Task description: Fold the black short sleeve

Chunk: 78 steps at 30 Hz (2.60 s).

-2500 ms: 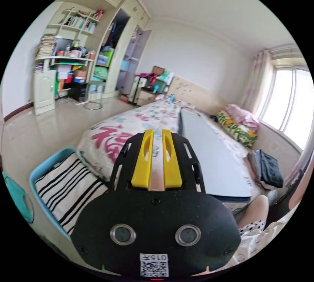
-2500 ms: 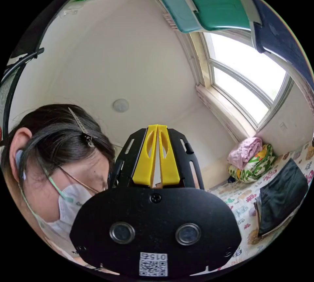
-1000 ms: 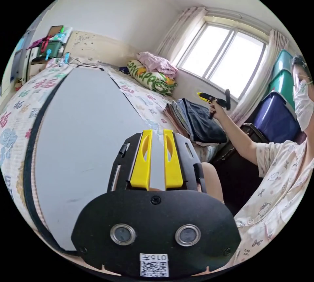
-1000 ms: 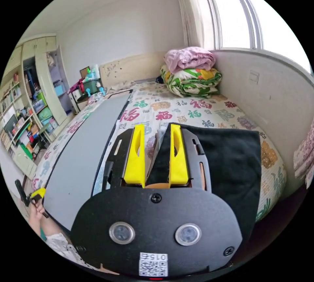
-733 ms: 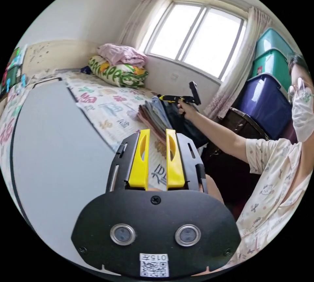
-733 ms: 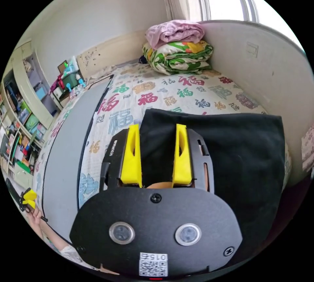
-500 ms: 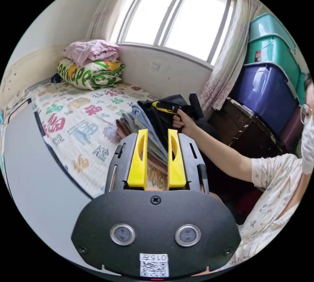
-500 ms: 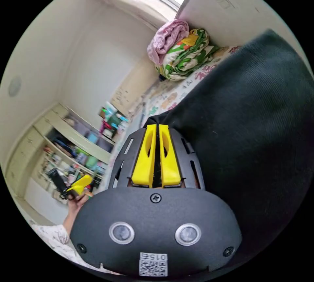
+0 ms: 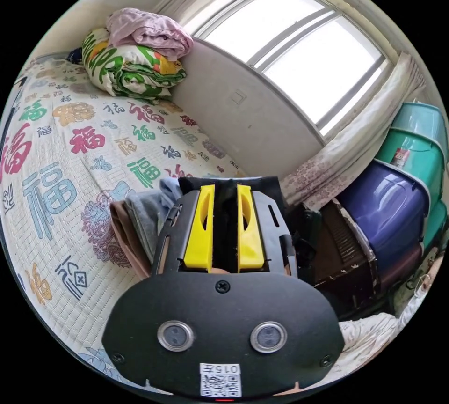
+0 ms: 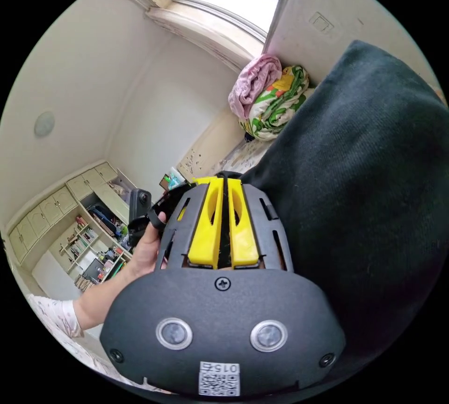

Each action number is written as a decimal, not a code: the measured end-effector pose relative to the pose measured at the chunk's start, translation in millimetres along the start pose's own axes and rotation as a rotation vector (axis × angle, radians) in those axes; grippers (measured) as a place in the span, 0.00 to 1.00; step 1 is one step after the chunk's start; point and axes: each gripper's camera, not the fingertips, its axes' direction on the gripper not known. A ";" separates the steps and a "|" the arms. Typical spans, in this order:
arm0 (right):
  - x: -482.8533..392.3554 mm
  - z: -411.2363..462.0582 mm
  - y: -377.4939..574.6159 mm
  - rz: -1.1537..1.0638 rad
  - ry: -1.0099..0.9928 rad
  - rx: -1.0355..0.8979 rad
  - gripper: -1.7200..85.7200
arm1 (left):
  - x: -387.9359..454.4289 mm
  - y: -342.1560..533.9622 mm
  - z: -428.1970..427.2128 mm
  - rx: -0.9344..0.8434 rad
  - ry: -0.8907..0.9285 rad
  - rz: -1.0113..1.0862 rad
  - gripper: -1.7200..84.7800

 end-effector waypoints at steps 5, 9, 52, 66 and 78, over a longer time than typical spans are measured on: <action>-17.5 -14.5 -8.4 -0.004 -0.023 0.008 0.11 | -0.3 15.8 1.0 0.097 0.167 -0.061 0.09; -30.3 -25.0 -11.0 -0.017 -0.050 0.004 0.15 | 27.8 29.6 -4.4 0.075 0.124 0.037 0.09; -1.4 -66.8 121.7 -0.053 -0.049 0.036 0.04 | 194.0 142.4 -100.6 -0.049 -0.422 0.438 0.05; -166.0 -242.9 161.5 -0.478 0.081 0.116 0.02 | 276.7 400.6 -617.3 0.347 -0.557 0.484 0.03; -144.4 -204.6 277.1 -0.336 -0.358 -0.043 0.02 | 290.3 862.5 -1073.2 0.714 -0.677 0.316 0.03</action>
